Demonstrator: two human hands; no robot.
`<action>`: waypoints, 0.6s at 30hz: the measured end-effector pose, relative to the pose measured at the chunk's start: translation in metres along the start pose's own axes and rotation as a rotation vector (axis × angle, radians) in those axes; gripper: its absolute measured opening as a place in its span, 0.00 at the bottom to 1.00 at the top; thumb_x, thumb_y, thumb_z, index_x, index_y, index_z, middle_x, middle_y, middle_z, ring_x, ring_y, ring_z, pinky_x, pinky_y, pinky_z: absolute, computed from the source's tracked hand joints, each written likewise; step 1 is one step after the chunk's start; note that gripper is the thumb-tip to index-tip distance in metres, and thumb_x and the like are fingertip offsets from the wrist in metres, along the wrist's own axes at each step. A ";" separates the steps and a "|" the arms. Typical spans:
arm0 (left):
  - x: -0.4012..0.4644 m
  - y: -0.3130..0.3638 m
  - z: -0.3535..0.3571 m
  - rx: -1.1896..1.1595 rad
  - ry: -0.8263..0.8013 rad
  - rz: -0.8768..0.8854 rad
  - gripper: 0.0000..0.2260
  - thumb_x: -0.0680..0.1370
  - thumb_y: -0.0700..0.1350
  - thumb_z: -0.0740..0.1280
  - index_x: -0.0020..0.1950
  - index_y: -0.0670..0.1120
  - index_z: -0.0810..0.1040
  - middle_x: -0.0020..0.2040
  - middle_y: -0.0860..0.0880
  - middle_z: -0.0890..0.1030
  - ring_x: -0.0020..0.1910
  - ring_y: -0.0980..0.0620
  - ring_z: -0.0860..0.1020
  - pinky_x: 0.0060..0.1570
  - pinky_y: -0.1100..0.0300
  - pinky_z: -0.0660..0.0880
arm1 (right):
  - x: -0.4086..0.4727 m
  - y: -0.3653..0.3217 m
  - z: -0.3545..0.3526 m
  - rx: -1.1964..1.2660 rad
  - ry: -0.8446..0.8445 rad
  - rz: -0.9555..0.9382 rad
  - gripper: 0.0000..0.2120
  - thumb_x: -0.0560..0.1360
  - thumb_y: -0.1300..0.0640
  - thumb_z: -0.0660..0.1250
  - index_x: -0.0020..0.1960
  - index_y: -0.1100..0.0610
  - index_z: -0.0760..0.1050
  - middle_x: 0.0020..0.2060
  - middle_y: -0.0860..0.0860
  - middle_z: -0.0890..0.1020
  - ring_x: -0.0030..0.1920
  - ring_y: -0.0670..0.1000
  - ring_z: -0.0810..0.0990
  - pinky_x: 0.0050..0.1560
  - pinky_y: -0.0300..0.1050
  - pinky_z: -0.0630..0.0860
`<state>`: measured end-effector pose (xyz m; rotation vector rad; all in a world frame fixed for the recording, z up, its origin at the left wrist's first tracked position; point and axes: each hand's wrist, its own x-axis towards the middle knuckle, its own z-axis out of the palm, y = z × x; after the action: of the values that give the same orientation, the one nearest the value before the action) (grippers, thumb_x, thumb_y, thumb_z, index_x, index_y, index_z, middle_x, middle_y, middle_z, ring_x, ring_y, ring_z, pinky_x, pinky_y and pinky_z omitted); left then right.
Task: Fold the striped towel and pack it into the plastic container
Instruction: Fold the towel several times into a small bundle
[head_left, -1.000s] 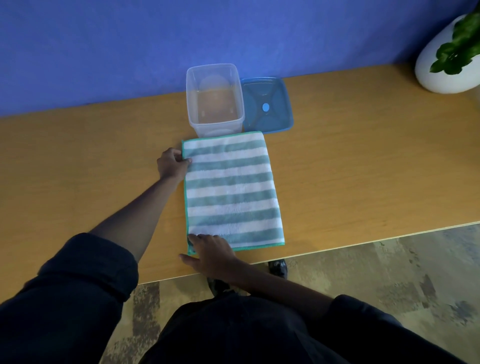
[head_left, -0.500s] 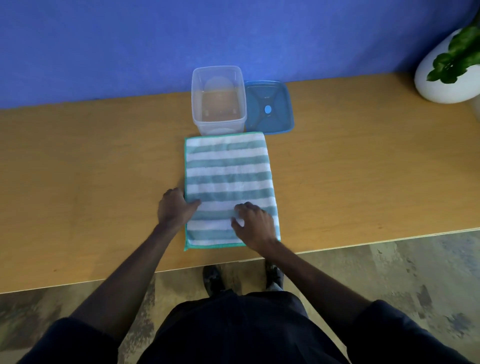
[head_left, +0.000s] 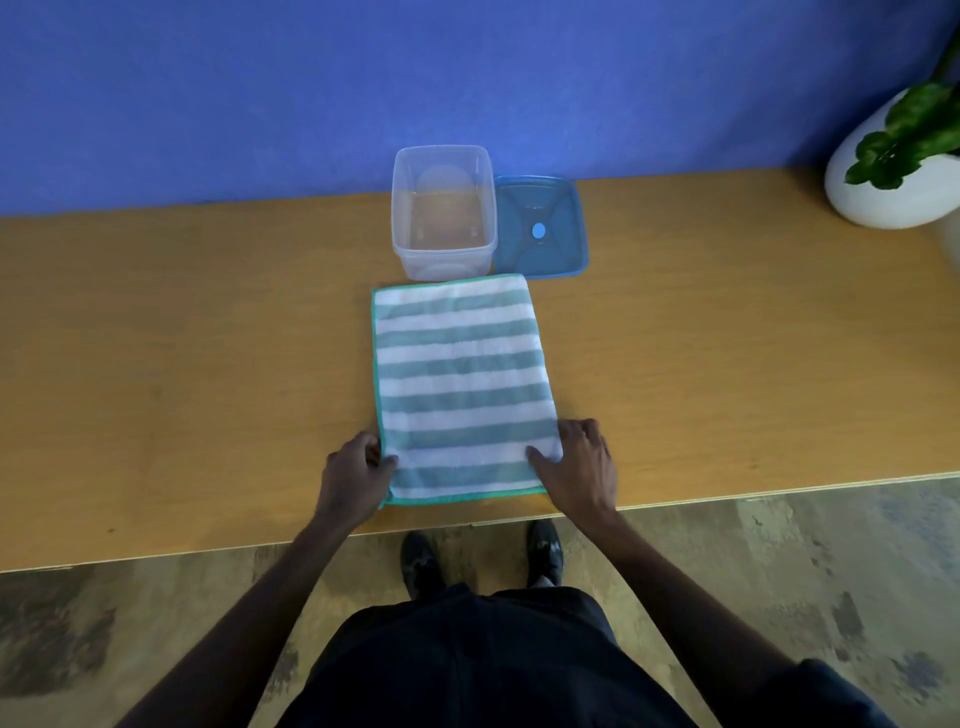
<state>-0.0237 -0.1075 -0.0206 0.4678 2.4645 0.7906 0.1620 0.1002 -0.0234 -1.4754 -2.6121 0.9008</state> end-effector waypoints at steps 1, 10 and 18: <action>-0.005 -0.001 0.001 -0.055 -0.022 0.001 0.06 0.76 0.44 0.69 0.50 0.45 0.76 0.47 0.48 0.83 0.41 0.52 0.80 0.34 0.60 0.76 | -0.002 0.001 -0.001 0.015 -0.021 0.016 0.23 0.72 0.43 0.68 0.62 0.54 0.75 0.56 0.52 0.76 0.53 0.56 0.79 0.46 0.50 0.79; -0.048 -0.006 -0.008 -0.649 -0.186 -0.097 0.31 0.75 0.37 0.70 0.73 0.59 0.64 0.54 0.49 0.83 0.47 0.47 0.85 0.37 0.55 0.83 | -0.031 0.006 -0.019 0.358 -0.151 0.032 0.13 0.78 0.56 0.66 0.61 0.55 0.71 0.48 0.53 0.85 0.35 0.42 0.81 0.29 0.41 0.79; -0.058 0.006 -0.042 -0.907 -0.197 -0.085 0.09 0.71 0.43 0.72 0.50 0.44 0.85 0.52 0.42 0.85 0.47 0.42 0.85 0.43 0.58 0.82 | -0.045 -0.008 -0.063 0.673 -0.103 -0.093 0.08 0.77 0.60 0.67 0.53 0.49 0.75 0.34 0.53 0.84 0.31 0.48 0.82 0.28 0.38 0.77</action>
<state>0.0004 -0.1479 0.0337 0.0853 1.6848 1.5934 0.1987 0.0912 0.0450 -1.1306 -2.0685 1.6540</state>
